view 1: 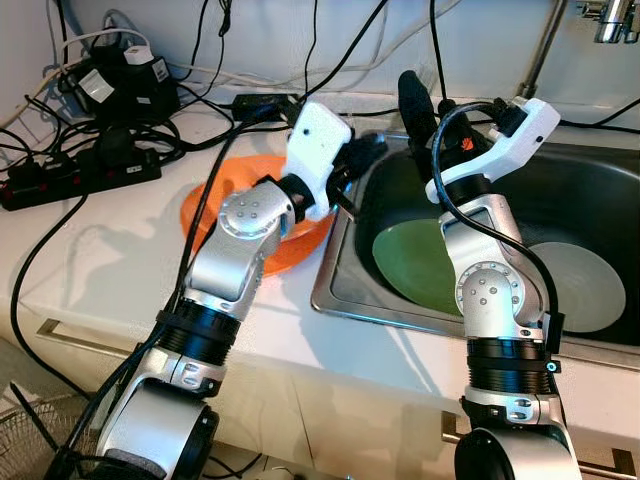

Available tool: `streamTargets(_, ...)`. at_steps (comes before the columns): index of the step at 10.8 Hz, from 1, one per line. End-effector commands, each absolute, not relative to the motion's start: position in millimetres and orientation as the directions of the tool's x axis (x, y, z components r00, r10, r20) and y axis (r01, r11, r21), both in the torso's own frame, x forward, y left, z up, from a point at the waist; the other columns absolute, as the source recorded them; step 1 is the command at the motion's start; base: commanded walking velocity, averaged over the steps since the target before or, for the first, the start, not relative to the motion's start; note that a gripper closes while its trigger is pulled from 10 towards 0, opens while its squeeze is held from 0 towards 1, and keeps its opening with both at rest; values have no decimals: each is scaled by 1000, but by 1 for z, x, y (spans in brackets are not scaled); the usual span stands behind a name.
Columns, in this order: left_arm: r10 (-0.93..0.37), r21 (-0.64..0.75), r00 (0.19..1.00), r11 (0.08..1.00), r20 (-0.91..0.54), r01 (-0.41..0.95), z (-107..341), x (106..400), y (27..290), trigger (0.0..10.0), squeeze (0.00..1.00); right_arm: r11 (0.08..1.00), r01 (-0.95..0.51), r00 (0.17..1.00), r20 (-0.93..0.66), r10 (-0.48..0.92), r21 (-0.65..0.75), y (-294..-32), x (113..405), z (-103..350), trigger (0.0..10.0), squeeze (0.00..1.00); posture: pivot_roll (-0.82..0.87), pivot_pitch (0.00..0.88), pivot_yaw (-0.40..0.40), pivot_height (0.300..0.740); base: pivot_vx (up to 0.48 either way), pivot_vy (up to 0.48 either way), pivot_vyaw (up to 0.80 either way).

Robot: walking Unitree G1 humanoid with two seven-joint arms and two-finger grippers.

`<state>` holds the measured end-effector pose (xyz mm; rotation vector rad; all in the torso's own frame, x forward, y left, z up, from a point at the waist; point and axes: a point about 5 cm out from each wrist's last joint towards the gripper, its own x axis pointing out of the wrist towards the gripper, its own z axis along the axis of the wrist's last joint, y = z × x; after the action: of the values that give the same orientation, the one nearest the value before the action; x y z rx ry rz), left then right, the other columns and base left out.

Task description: Kitchen organization

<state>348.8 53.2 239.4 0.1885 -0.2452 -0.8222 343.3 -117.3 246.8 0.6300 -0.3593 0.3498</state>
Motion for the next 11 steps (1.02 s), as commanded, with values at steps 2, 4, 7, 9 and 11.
streamTargets(2,-759,291,636,645,139,706,242,345,54,10000,0,743,-430,876,435,207,513,-116,342,251,0,0,43,0,82,740,0,0,0)
streamTargets(4,-769,292,625,634,136,716,241,343,52,10000,0,738,-434,876,433,213,516,-115,342,250,0,0,45,0,82,740,0,0,0)
streamTargets(7,-784,295,608,615,126,731,240,340,50,10000,0,734,-440,874,435,218,518,-114,342,250,0,0,46,0,82,740,0,0,0)
streamTargets(9,-786,294,606,613,123,734,239,340,50,10000,0,734,-438,875,433,216,519,-114,342,249,0,0,46,0,82,740,0,0,0)
streamTargets(11,-784,292,608,614,121,733,239,340,49,10000,0,736,-437,876,432,216,517,-114,342,249,0,0,47,0,83,740,0,0,0)
